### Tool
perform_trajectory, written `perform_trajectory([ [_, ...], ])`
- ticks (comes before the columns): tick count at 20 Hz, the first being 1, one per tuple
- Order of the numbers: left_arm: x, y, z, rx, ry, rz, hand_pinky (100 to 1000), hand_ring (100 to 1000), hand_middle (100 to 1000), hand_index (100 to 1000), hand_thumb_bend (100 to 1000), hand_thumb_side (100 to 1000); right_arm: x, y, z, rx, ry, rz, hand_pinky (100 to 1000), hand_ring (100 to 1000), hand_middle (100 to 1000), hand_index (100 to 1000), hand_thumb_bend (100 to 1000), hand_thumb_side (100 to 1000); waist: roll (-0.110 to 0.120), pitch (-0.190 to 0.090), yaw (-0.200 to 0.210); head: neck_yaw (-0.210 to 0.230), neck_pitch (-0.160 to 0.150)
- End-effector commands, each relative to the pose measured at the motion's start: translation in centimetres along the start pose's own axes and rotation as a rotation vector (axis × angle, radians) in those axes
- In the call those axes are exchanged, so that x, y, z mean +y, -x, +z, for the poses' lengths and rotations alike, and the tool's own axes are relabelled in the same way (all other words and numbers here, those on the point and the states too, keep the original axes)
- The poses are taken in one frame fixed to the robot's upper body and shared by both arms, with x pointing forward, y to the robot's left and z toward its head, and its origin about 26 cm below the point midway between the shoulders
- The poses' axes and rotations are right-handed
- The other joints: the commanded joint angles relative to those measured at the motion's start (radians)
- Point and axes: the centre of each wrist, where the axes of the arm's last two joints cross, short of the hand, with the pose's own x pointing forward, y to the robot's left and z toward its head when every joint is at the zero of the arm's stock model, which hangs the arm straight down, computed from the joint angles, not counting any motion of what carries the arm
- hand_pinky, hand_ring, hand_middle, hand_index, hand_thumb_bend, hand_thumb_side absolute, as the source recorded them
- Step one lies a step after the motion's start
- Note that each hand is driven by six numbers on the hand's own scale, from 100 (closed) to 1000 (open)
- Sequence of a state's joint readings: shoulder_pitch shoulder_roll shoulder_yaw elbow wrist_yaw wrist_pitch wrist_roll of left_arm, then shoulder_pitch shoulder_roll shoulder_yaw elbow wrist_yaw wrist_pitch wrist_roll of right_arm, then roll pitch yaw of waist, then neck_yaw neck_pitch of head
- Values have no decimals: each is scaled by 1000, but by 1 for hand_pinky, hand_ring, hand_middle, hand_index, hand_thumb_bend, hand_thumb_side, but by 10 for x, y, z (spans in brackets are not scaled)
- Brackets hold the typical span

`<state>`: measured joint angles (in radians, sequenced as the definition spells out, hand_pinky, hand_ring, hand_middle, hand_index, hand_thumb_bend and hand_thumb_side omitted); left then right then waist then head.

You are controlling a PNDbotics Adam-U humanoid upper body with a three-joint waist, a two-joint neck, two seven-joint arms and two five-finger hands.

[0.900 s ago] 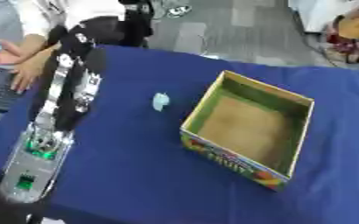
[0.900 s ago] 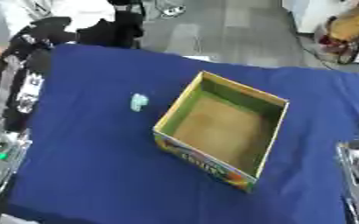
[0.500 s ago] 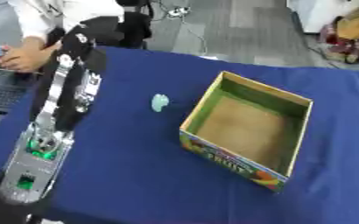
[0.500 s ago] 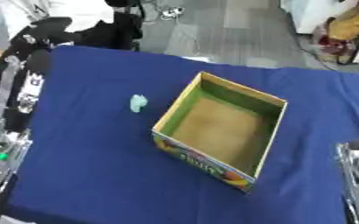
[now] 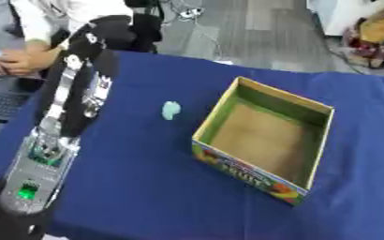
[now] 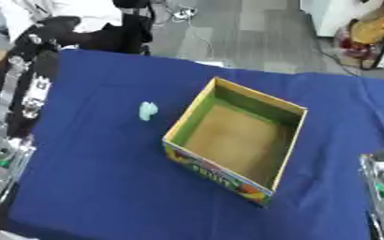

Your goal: Pick up objects on the table and place them in the box.

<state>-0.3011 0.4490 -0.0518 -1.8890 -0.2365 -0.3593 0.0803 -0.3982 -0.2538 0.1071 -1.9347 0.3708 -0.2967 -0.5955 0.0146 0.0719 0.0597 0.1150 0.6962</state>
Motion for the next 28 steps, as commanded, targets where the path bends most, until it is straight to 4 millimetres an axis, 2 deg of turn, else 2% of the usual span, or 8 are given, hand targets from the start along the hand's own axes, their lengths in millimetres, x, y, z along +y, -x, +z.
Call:
perform_trajectory([
  [1,16,6,-11,-25,92,-76,741,716,833,876,284,896,-2,-2,-3,-20,-7,3,193,342,446,518,100,809,4,-15,-3,7,6],
  [7,30,31,-25,3,268,-168,732,713,829,879,278,908,-2,-2,-1,-14,-15,2,192,341,445,517,100,811,13,-19,-9,18,10],
  [17,50,68,-36,106,490,-288,698,687,816,892,265,917,-1,-1,1,-7,-29,4,193,341,445,517,100,811,21,-28,-20,25,15],
  [21,55,80,-40,151,589,-342,684,668,810,903,190,876,-1,-1,2,-4,-34,5,192,340,444,517,100,811,22,-31,-24,27,17],
  [22,57,82,-41,158,613,-355,678,655,802,904,205,837,-1,0,2,-3,-36,5,191,339,444,517,100,812,22,-31,-25,28,18],
  [25,60,89,-45,169,672,-387,679,655,801,904,251,819,-1,0,3,-1,-39,6,190,338,443,517,100,813,24,-31,-28,30,19],
  [28,63,96,-48,177,716,-409,678,655,801,904,337,786,-1,0,3,1,-42,5,189,337,443,516,100,814,26,-32,-32,33,21],
])
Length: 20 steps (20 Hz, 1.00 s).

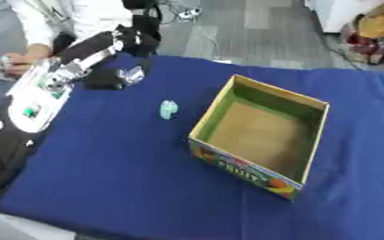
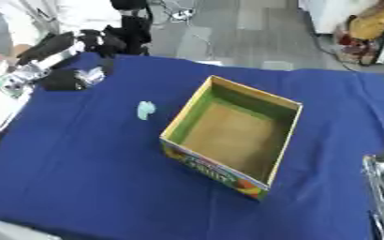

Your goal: Pick up objects on the table and place them in the box.

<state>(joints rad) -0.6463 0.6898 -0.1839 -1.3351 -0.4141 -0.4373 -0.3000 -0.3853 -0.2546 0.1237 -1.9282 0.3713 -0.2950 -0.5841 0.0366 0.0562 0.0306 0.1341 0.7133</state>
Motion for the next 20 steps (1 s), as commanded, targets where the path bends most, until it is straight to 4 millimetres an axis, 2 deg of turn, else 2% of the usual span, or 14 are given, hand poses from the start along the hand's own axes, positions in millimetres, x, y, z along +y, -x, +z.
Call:
perform_trajectory([
  [1,17,9,2,19,46,-64,678,655,801,904,331,788,-3,-1,-3,-17,-14,7,189,337,443,516,100,814,4,-16,-4,15,5],
  [2,17,11,2,22,60,-69,678,656,801,904,364,777,-3,-1,-3,-16,-15,7,189,337,443,516,100,814,4,-16,-5,15,5],
  [3,17,14,1,26,75,-75,678,656,801,904,361,778,-3,-1,-3,-16,-16,6,189,337,443,516,100,814,5,-16,-6,15,6],
  [4,17,16,1,30,90,-79,680,657,801,905,436,748,-3,-1,-3,-16,-17,7,189,336,443,516,100,814,5,-17,-7,16,7],
  [6,16,20,0,38,122,-84,682,658,800,908,503,715,-3,-1,-3,-15,-19,7,188,336,442,516,100,814,6,-17,-9,18,8],
  [7,16,23,0,40,136,-84,682,658,800,908,503,715,-3,-1,-3,-15,-19,7,188,336,442,516,100,814,7,-17,-10,18,9],
  [8,15,25,0,42,148,-84,686,659,800,911,576,697,-3,-1,-3,-15,-20,6,188,335,442,516,100,814,7,-17,-11,19,10],
  [9,15,27,0,43,160,-84,686,659,800,911,576,697,-3,-1,-3,-14,-21,6,188,335,442,516,100,814,7,-17,-12,20,10],
  [10,14,29,0,44,172,-85,689,663,800,918,641,685,-3,-1,-3,-14,-22,6,188,335,442,516,100,815,8,-18,-13,20,11],
  [11,14,30,-1,46,186,-88,692,668,802,925,665,679,-2,-1,-3,-14,-23,5,188,335,442,516,100,815,8,-18,-14,21,11],
  [18,13,39,-3,50,272,-114,709,699,825,973,835,671,-1,-1,-3,-14,-27,2,187,334,442,516,100,815,11,-18,-19,24,13],
  [19,13,40,-3,49,285,-117,708,696,822,969,820,668,-1,-1,-3,-14,-28,1,187,334,442,516,100,815,12,-17,-20,24,12],
  [20,13,41,-3,45,294,-120,716,719,849,991,879,687,-1,-1,-3,-15,-29,1,187,334,442,516,100,814,12,-17,-20,24,11],
])
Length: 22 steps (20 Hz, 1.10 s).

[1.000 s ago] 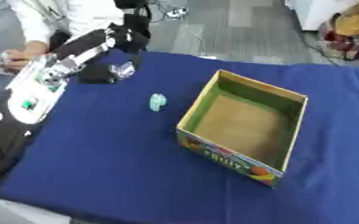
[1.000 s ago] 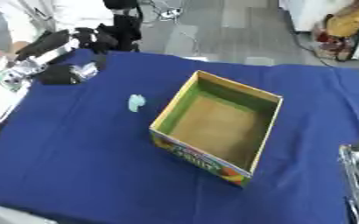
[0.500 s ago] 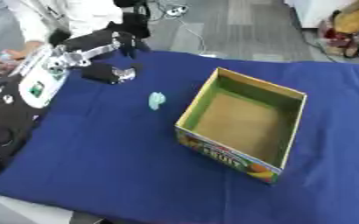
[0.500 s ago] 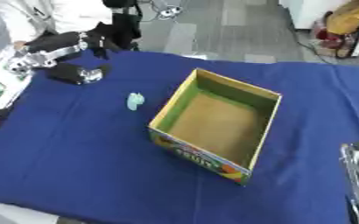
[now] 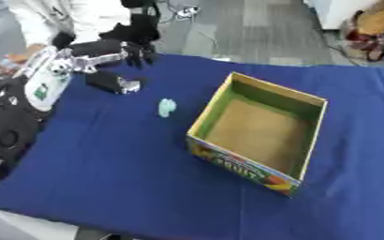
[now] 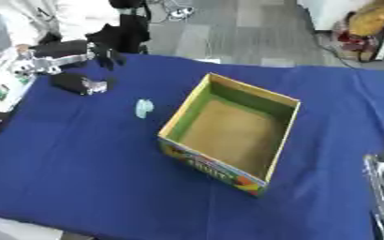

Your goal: Pick up objects on the table and place them in the box.

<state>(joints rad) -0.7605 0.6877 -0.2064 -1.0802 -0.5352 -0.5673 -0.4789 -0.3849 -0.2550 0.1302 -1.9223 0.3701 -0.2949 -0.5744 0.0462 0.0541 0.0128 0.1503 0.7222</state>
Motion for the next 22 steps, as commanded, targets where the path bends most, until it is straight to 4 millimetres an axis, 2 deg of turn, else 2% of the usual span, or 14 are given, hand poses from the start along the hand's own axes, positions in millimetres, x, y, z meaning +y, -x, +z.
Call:
perform_trajectory([
  [1,15,4,4,2,21,-40,718,724,857,993,891,691,-2,-2,-5,-23,-14,2,187,334,442,516,100,815,3,-14,-4,9,1],
  [7,14,8,1,-13,107,-34,747,746,900,1000,997,731,-1,-3,-6,-26,-20,-1,187,334,442,517,100,815,5,-11,-9,13,-1],
  [17,15,10,-9,-30,225,-23,760,731,902,1000,1000,845,-1,-3,-6,-26,-21,-3,186,333,442,517,100,816,6,-9,-14,15,2],
  [22,13,9,-17,-32,267,-30,753,729,896,1000,1000,861,0,-3,-6,-26,-20,-4,186,332,442,517,100,817,7,-6,-18,16,2],
])
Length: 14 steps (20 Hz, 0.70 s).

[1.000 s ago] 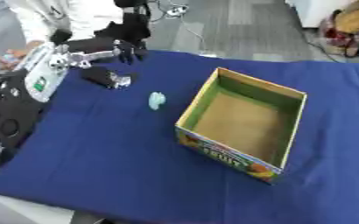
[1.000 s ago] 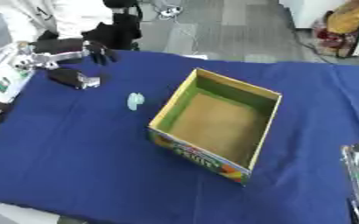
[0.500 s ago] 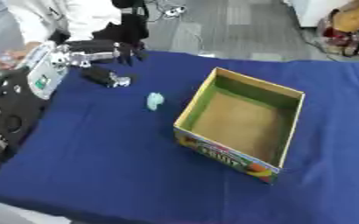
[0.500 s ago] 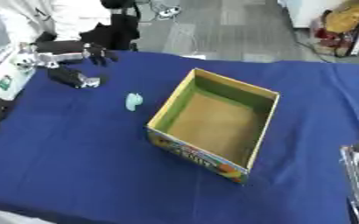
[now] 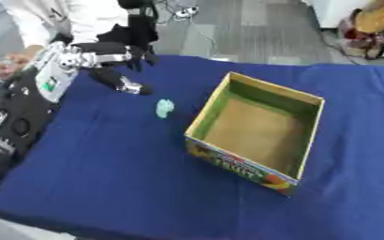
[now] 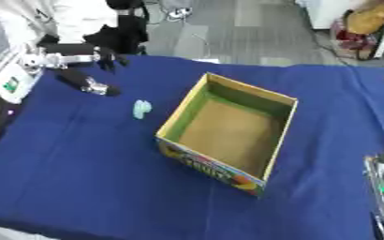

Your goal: Pick up objects on the table and place them in the box.

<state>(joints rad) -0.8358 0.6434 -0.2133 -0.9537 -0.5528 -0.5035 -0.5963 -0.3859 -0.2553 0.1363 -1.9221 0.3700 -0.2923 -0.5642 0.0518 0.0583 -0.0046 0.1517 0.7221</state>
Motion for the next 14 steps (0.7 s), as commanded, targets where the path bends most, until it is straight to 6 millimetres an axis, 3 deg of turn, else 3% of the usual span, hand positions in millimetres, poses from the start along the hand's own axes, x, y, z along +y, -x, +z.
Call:
perform_trajectory([
  [1,14,-1,1,-96,145,-121,751,729,895,1000,1000,854,-2,-3,-7,-28,-5,-2,186,332,442,517,100,817,1,-10,-2,14,-1],
  [8,9,-4,-12,-88,226,-168,740,730,889,1000,1000,839,-1,-3,-7,-27,-3,-5,185,331,441,516,100,817,1,-9,-7,16,-17],
  [12,10,-8,-19,-63,303,-256,723,736,883,1000,1000,741,0,-3,-7,-27,-3,-6,184,330,441,516,100,818,0,-8,-10,18,-20],
  [13,10,-9,-20,-52,324,-283,720,736,876,1000,1000,676,0,-3,-7,-27,-3,-7,184,330,441,516,100,818,0,-8,-11,19,-21],
  [14,10,-10,-22,-41,343,-308,720,736,876,1000,1000,676,0,-4,-7,-27,-3,-7,184,330,441,516,100,818,0,-7,-11,20,-21],
])
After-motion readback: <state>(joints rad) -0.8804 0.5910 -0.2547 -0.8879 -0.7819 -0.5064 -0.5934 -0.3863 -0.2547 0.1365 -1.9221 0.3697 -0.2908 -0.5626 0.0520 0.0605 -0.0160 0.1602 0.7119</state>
